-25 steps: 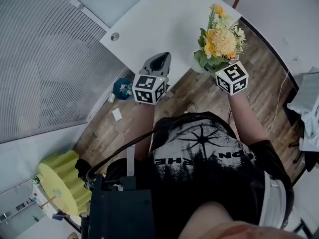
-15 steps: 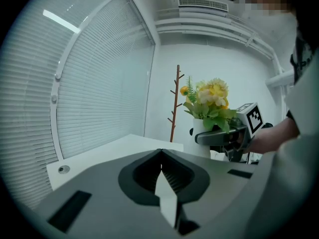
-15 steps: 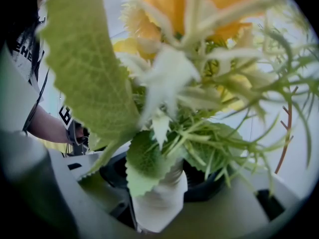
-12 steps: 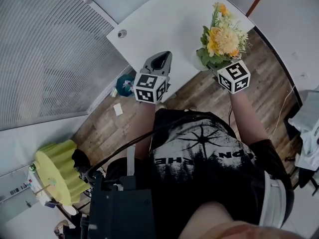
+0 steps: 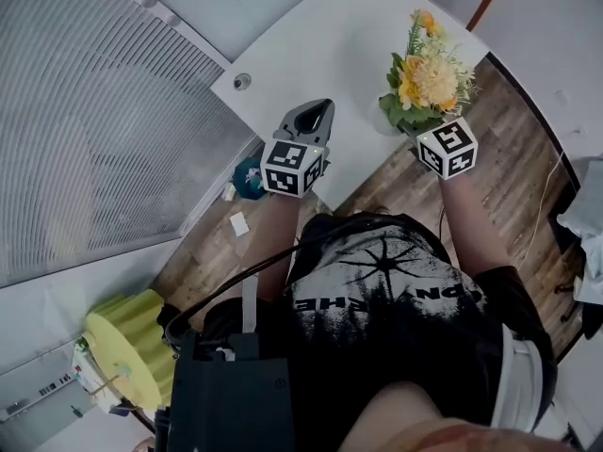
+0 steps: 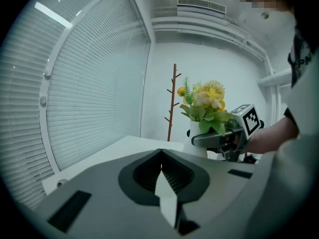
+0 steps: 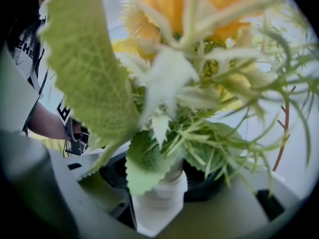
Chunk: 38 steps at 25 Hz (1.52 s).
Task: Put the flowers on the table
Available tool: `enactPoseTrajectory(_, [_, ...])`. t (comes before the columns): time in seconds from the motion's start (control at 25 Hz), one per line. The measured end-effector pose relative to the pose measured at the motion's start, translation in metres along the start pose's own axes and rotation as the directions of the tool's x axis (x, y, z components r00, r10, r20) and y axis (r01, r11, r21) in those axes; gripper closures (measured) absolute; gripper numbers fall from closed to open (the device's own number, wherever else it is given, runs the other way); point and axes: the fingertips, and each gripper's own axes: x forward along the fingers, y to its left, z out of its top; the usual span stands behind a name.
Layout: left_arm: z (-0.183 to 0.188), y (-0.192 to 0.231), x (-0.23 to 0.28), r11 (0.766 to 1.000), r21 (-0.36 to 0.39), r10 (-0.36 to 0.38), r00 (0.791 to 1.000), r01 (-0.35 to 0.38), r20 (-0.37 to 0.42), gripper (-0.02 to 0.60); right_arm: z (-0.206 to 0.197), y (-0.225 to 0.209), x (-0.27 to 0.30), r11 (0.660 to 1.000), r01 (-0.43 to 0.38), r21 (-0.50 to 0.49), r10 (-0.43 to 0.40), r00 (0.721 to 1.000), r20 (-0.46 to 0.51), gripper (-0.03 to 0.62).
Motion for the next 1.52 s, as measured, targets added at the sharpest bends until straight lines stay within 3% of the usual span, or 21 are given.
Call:
enactPoseTrajectory(0.6, [0.006, 0.019, 0.013, 0.992, 0.038, -0.116, 0.992, 0.118, -0.055, 0.569, -0.012, 0.001, 0.039, 0.997, 0.073, 0.015, -0.073, 0.997, 0.012, 0.341])
enactPoseTrajectory(0.92, [0.005, 0.008, 0.014, 0.985, 0.066, -0.153, 0.983, 0.16, -0.101, 0.569, -0.02, -0.01, 0.05, 0.996, 0.094, 0.004, -0.094, 0.994, 0.048, 0.341])
enactPoseTrajectory(1.12, [-0.017, 0.035, 0.022, 0.985, 0.042, -0.164, 0.978, 0.17, -0.13, 0.568, -0.041, -0.015, 0.087, 0.996, 0.094, -0.004, -0.094, 0.995, 0.022, 0.341])
enactPoseTrajectory(1.52, [-0.029, 0.044, 0.023, 0.986, 0.026, -0.158, 0.975, 0.164, -0.157, 0.569, -0.056, -0.021, 0.104, 0.995, 0.097, 0.004, -0.097, 0.995, 0.007, 0.341])
